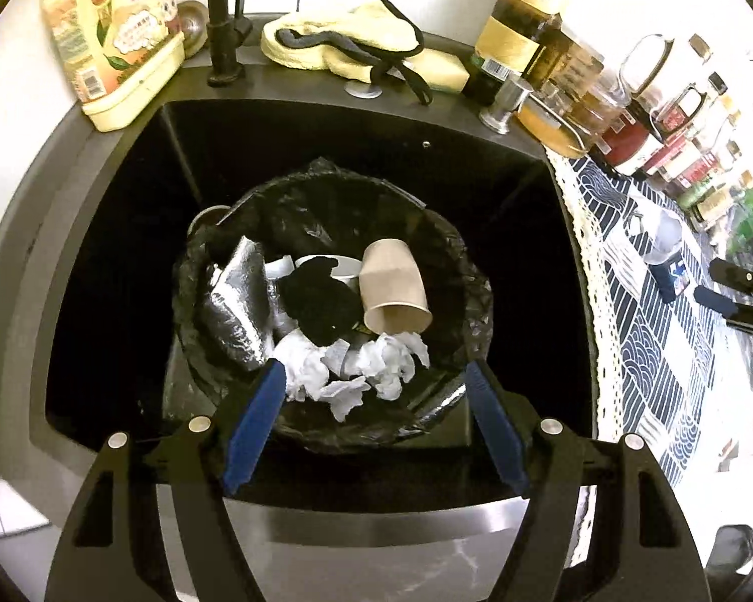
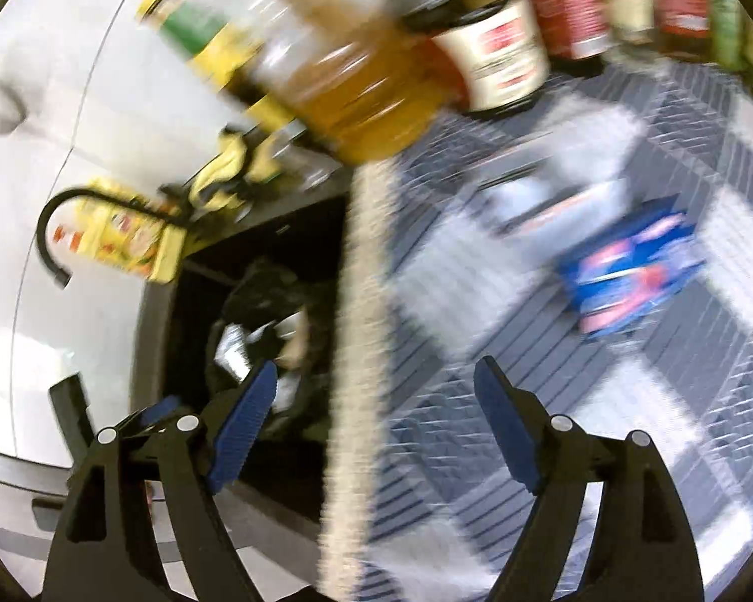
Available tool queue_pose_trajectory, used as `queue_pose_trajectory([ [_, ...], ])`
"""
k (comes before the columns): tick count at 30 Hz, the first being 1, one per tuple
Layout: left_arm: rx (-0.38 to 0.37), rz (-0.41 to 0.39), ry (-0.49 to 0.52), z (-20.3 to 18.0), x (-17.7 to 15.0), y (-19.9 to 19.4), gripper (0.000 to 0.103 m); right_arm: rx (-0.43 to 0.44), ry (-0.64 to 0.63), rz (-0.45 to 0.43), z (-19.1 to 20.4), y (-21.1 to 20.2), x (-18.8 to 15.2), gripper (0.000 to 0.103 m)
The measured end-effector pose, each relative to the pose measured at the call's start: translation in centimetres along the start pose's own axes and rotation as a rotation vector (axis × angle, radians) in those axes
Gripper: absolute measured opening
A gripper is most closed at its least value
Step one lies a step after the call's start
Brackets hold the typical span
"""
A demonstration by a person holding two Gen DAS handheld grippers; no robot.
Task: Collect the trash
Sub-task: 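Move the right gripper to the table and grasp the clear plastic cup, then grasp the blue Stride gum box with the left gripper while the right holds the cup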
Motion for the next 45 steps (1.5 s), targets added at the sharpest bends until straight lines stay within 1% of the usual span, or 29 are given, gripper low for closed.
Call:
queue_pose_trajectory([
  [2,0.015,-0.026,-0.013,-0.7,-0.3,-0.5,0.072,-0.039,-0.011,-0.001,-3.0,-1.4,0.4,0.080],
  [5,0.048,-0.050,-0.046,-1.7,-1.4,-1.1,0.072,-0.055,-0.050,0.001,-5.9,-2.4,1.1,0.080],
  [8,0.074,-0.051,-0.085,-2.8,-3.3,-1.5,0.072,-0.012,-0.068,-0.017,-7.8,-2.8,2.2,0.080],
  [9,0.091,-0.061,-0.117,-3.1,-4.2,-1.8,0.072,-0.001,-0.070,-0.020,-8.4,-2.8,2.7,0.080],
  [12,0.112,-0.056,-0.181,-4.0,-7.1,-2.4,0.072,0.024,-0.110,-0.017,-9.1,-2.5,3.9,0.080],
  [16,0.163,-0.066,-0.216,-5.1,-10.2,-3.6,0.072,0.035,-0.173,0.044,-9.2,-0.8,5.3,0.080],
  [20,0.204,-0.103,-0.257,-6.4,-12.6,-5.3,0.072,0.032,-0.213,0.110,-9.2,0.8,5.7,0.080],
  [22,0.213,-0.116,-0.274,-7.1,-13.6,-5.8,0.072,0.032,-0.229,0.136,-9.1,1.6,5.8,0.077],
  [23,0.217,-0.123,-0.281,-7.6,-14.2,-6.1,0.072,0.042,-0.239,0.151,-9.0,2.1,5.9,0.073],
  [24,0.222,-0.129,-0.291,-8.0,-14.9,-6.2,0.072,0.037,-0.248,0.159,-9.1,2.5,6.2,0.068],
  [26,0.224,-0.130,-0.307,-8.7,-16.3,-6.2,0.072,0.026,-0.247,0.182,-9.5,3.2,6.6,0.061],
  [29,0.227,-0.123,-0.333,-9.3,-18.2,-6.0,0.072,0.008,-0.242,0.239,-10.2,4.3,6.7,0.053],
  [31,0.255,-0.145,-0.350,-9.3,-19.1,-6.3,0.072,-0.016,-0.253,0.262,-10.7,4.7,6.5,0.045],
  [33,0.289,-0.169,-0.355,-9.3,-19.6,-6.7,0.072,-0.020,-0.257,0.271,-10.8,4.9,6.5,0.030],
  [34,0.284,-0.176,-0.364,-9.5,-19.8,-6.9,0.072,-0.018,-0.256,0.272,-10.9,4.9,6.5,0.026],
  [36,0.277,-0.184,-0.380,-9.8,-19.9,-7.1,0.072,-0.013,-0.262,0.268,-10.7,4.9,6.6,0.012],
  [39,0.261,-0.185,-0.371,-10.7,-19.7,-7.1,0.072,0.021,-0.245,0.265,-10.8,4.3,6.6,0.012],
  [41,0.257,-0.181,-0.346,-11.6,-19.3,-7.0,0.072,0.054,-0.236,0.259,-10.7,3.6,6.6,0.012],
  [44,0.256,-0.185,-0.316,-12.9,-18.6,-7.0,0.082,0.093,-0.227,0.239,-10.7,2.3,6.8,0.012],
  [45,0.251,-0.189,-0.308,-13.3,-18.2,-7.0,0.082,0.109,-0.222,0.230,-10.6,1.7,6.8,0.012],
])
Point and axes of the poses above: each gripper's, at about its wrist camera, not at the fingertips, and y roughly the way its jaws point, z to its left, x to its top, the point moved 10 cm from there along y, roughly the way its jaws point, and after that the axes turned 12 degrees about -y, right-handed, at the moved point
